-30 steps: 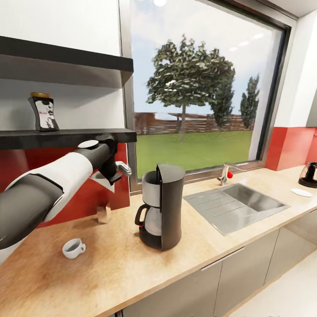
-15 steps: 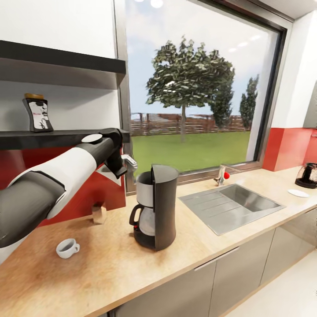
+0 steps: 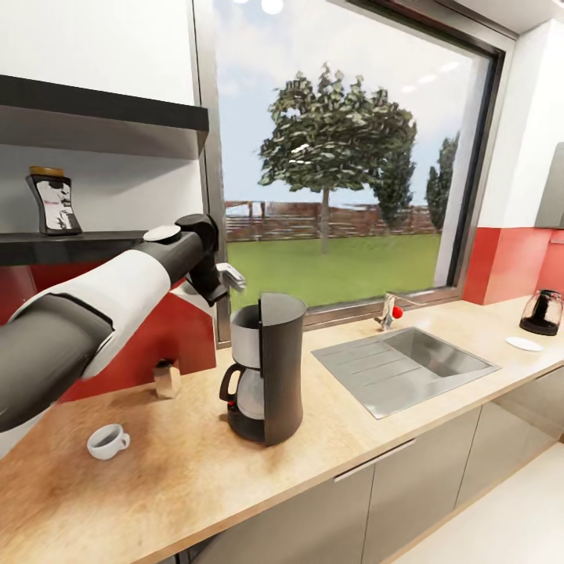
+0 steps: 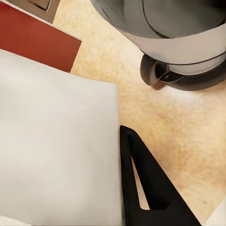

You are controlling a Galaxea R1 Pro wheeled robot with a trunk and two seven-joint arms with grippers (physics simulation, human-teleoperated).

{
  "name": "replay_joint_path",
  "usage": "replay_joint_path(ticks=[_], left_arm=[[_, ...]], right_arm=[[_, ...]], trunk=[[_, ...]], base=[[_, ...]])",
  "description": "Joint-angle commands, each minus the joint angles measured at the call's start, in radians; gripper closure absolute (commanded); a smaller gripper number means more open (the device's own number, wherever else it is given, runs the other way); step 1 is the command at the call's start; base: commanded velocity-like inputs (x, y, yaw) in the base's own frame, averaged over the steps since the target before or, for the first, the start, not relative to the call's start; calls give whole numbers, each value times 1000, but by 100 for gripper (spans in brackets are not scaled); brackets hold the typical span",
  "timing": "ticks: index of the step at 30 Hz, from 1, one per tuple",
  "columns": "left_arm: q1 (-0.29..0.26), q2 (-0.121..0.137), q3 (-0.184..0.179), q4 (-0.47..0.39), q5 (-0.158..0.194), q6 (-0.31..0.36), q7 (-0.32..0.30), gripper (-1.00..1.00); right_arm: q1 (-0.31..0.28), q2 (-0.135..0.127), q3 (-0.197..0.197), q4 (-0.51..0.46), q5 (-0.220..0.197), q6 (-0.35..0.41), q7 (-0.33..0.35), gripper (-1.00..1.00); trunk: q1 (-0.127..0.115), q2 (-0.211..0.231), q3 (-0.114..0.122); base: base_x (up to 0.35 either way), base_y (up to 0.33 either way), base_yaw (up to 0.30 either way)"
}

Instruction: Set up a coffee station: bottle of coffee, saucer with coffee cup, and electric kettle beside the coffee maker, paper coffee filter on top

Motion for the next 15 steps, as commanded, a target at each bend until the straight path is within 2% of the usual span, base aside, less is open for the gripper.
replay_joint_path(ticks=[1,10,15], left_arm=[[-9,0,2,-1,-11,7,-11,100],[-26,-19,2,-1,-11,9,-11,100],[-29,-20,4,-1,-11,9,-11,100]], right_arm=[[0,0,-1,1,1,-3,-1,-100],[0,0,-1,-1,1,-3,-1,-100],[0,0,-1,0,1,-3,-1,-100]], trunk=[[0,-1,-1],[0,-1,-1],[0,-1,-1]], base=[[0,0,0],[3,-1,0],[158,-103,0]])
